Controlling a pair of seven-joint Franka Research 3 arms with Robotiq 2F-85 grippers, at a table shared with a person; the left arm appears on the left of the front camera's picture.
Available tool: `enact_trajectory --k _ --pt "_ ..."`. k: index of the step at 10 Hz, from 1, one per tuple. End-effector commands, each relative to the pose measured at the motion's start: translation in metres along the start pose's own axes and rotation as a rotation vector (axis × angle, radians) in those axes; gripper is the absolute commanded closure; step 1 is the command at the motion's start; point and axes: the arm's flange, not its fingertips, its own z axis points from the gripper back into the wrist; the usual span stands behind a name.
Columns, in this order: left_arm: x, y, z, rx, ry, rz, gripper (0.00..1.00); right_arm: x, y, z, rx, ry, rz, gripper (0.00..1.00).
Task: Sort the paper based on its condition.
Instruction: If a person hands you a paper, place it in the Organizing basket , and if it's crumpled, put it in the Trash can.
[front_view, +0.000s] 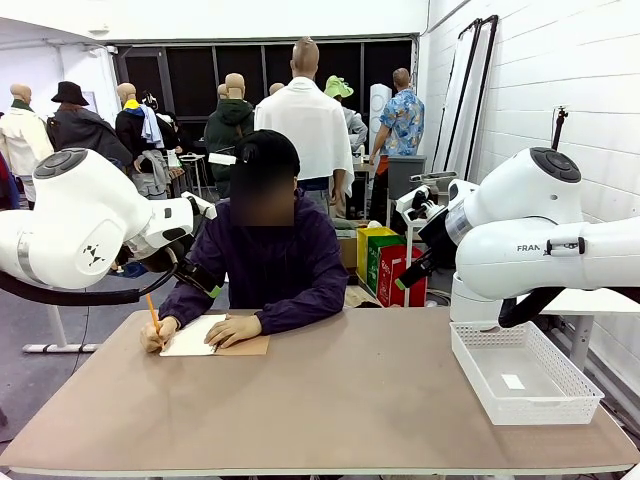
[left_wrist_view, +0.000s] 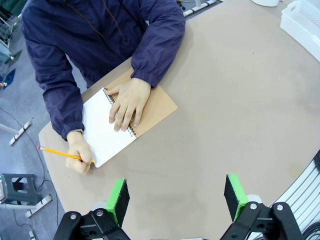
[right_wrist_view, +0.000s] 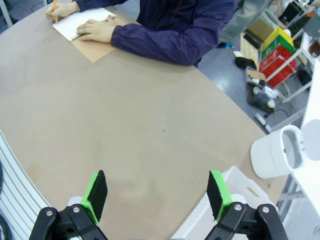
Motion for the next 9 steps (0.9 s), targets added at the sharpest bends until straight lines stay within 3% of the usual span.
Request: enact_trajectory --k 1,9 --pt "-0.0003 -0.0002 -0.0001 -0.007 0.000 -0.009 0.00 -0.0002 -0.0002 -0.0005 0.003 0.000 -0.001 0.00" --pt "-0.0003 -0.0002 -0.0001 -0.007 0.000 -0.009 0.00 -0.0002 -0.0002 -0.0005 0.003 0.000 -0.001 0.00"
